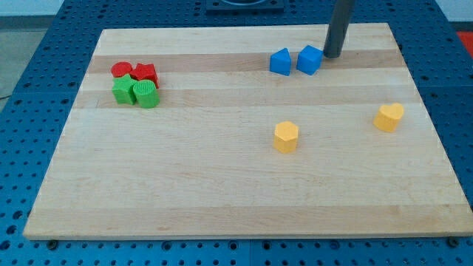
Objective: Slide the yellow heart towards the blue cube
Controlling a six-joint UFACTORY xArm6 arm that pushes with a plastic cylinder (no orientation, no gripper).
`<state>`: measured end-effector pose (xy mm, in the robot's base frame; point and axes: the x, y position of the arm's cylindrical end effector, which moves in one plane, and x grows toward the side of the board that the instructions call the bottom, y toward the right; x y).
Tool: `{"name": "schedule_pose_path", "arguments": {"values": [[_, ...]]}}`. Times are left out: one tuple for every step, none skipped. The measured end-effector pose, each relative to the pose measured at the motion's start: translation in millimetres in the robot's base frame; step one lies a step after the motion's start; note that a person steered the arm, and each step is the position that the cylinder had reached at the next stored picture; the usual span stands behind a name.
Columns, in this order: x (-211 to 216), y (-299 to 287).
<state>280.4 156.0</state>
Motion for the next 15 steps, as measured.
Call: {"name": "schedule_pose_path", "arguments": {"values": [[0,-14],[0,-34],[0,-44],[0,14],[19,107],[81,181],[112,189],[149,166],[157,124],[157,74],[168,73],[189,73],[193,35],[160,-12],[128,-44]]}}
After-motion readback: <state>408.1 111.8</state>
